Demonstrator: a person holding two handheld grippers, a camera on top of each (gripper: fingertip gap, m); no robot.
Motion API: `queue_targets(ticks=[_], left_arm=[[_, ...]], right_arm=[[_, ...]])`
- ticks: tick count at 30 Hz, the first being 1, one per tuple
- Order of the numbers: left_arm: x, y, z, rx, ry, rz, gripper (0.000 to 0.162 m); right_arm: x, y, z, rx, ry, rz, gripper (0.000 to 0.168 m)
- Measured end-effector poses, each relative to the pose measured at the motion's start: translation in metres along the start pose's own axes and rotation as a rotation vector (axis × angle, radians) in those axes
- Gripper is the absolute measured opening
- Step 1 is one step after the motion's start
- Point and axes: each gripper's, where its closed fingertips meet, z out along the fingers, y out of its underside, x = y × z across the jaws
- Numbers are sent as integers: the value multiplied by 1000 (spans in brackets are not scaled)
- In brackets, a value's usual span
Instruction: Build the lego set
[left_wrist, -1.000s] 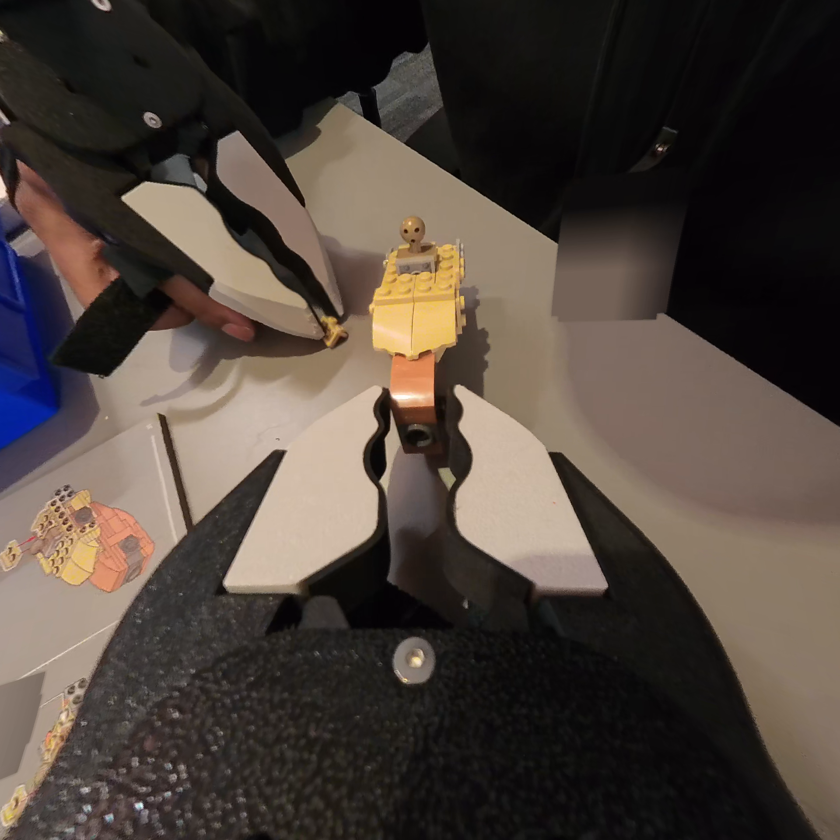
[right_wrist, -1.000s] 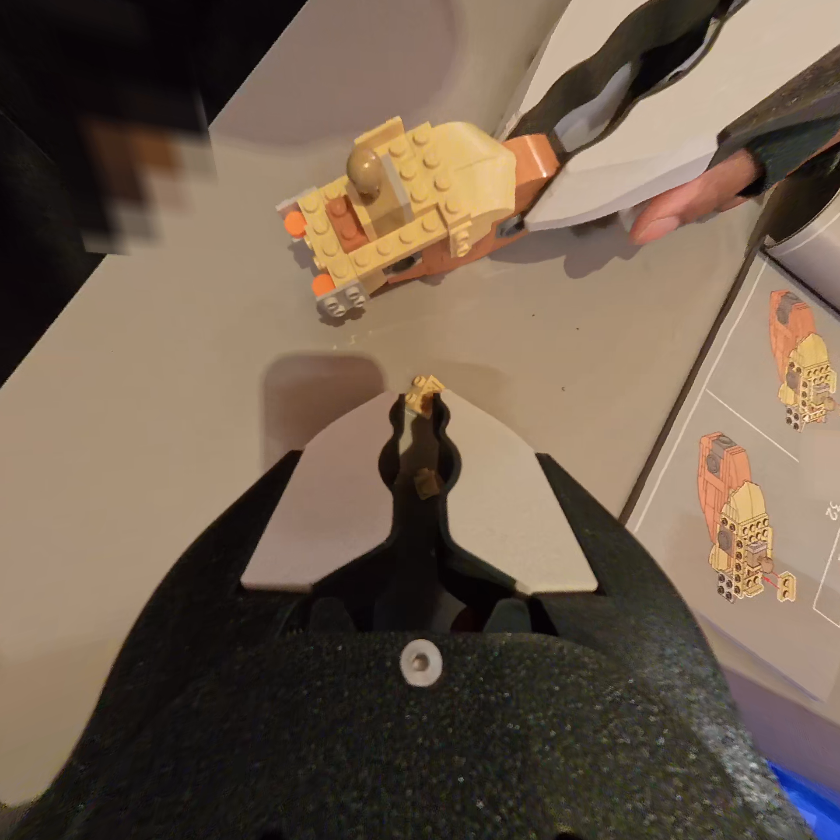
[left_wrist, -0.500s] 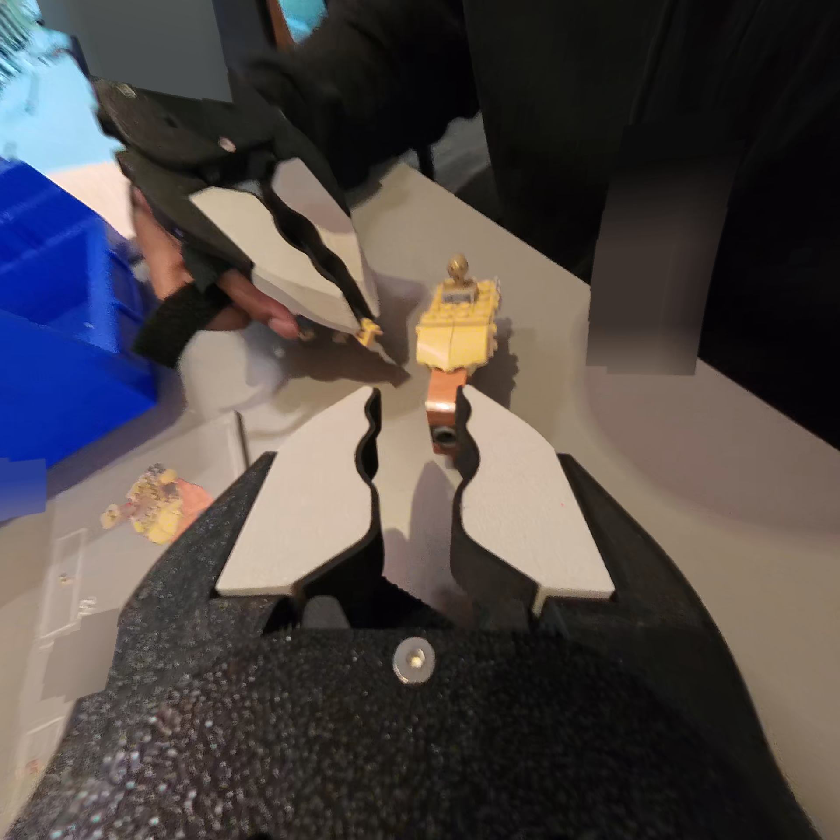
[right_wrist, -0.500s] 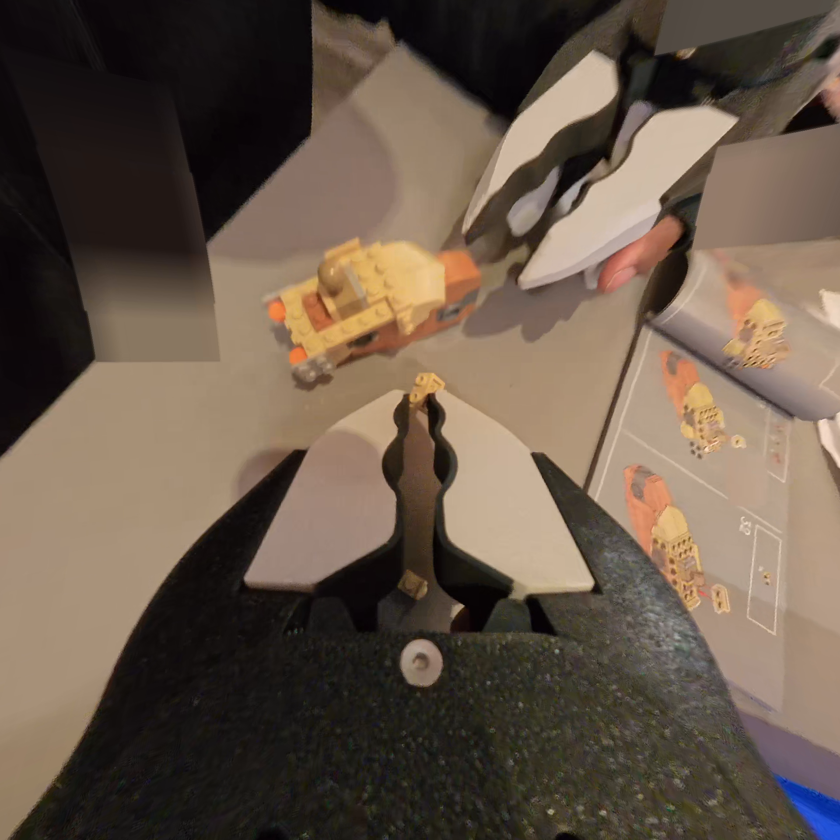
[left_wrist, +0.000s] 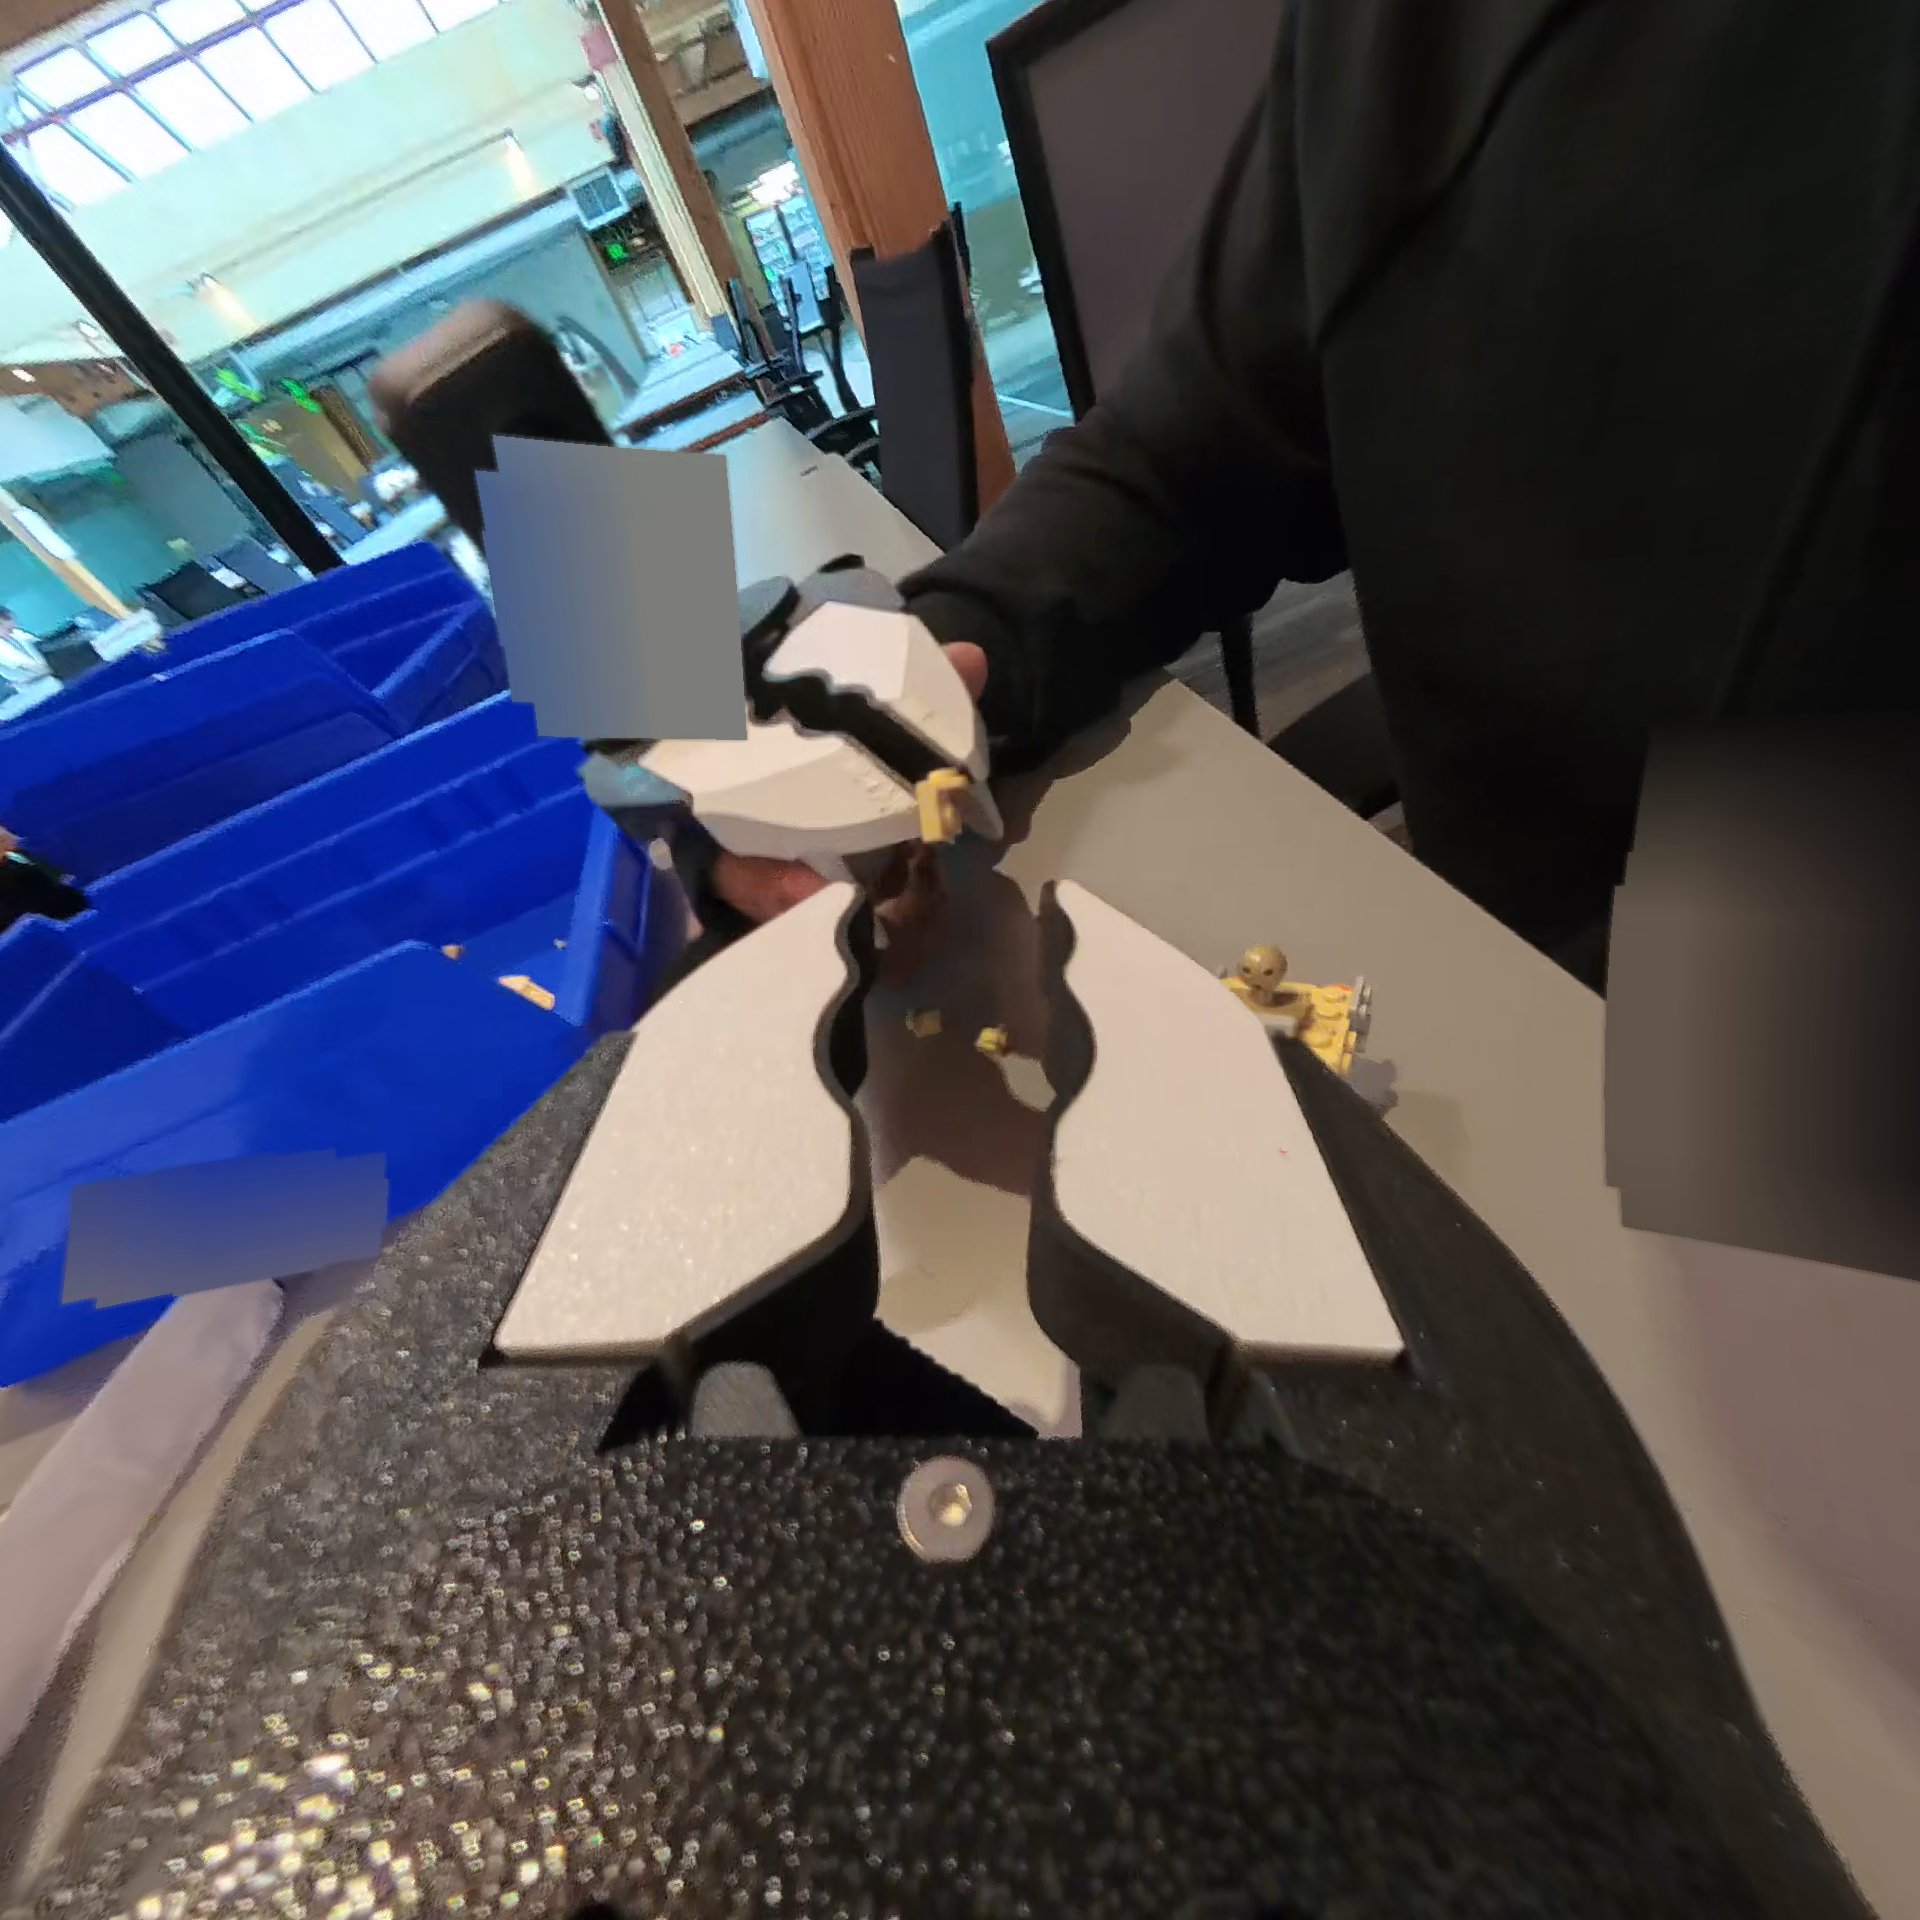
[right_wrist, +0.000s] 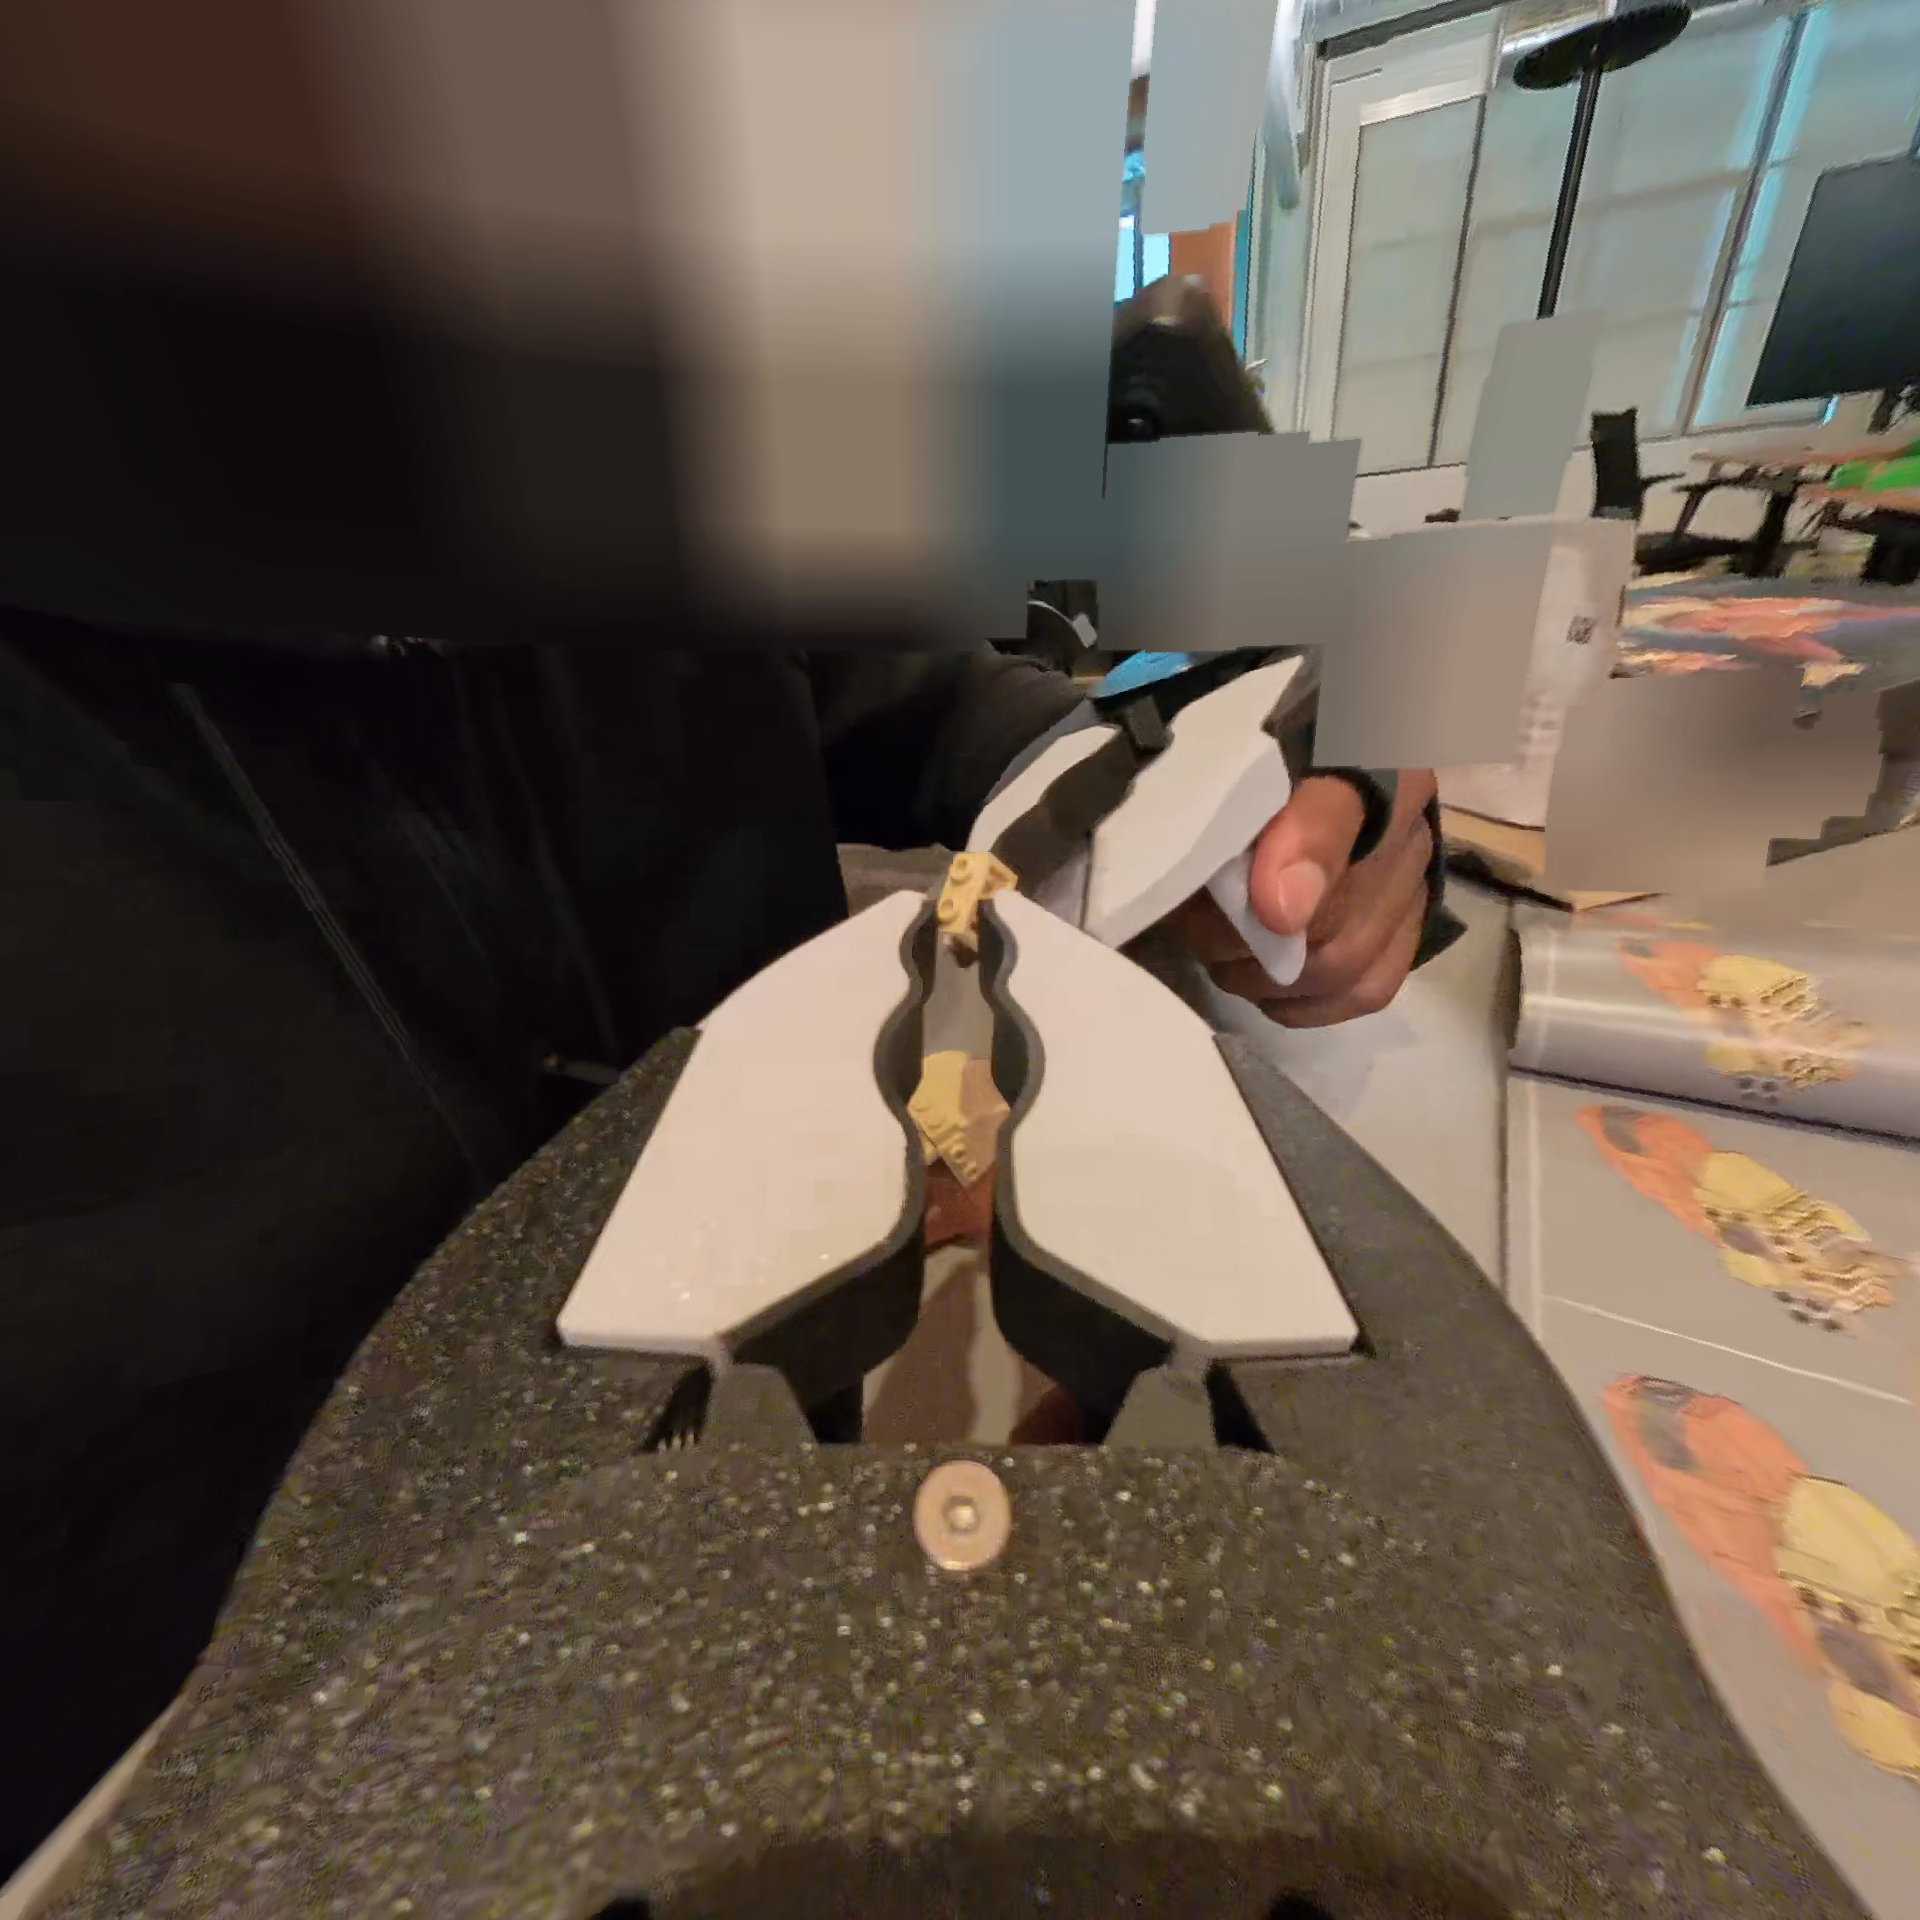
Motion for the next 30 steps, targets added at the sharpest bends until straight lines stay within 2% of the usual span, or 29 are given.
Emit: queue_targets(ticks=[5, 10, 18, 22, 27, 30], left_arm=[[-9, -1, 2, -13, -126, 164, 28], [-27, -7, -1, -29, -304, 273, 28], [-57, -16, -10, 6, -571, 109, 25], [-69, -13, -16, -8, -687, 35, 26], [-70, -9, -16, -30, -718, 22, 25], [-71, -11, -17, -25, -734, 45, 19]], right_arm=[[6, -3, 0, 47, -28, 194, 7], [11, -13, 2, 120, -13, 283, 7], [44, -40, -17, 427, 87, 522, 7], [52, -35, -18, 446, 114, 556, 7], [55, -36, -19, 488, 124, 583, 7], [55, -35, -18, 490, 128, 593, 7]])
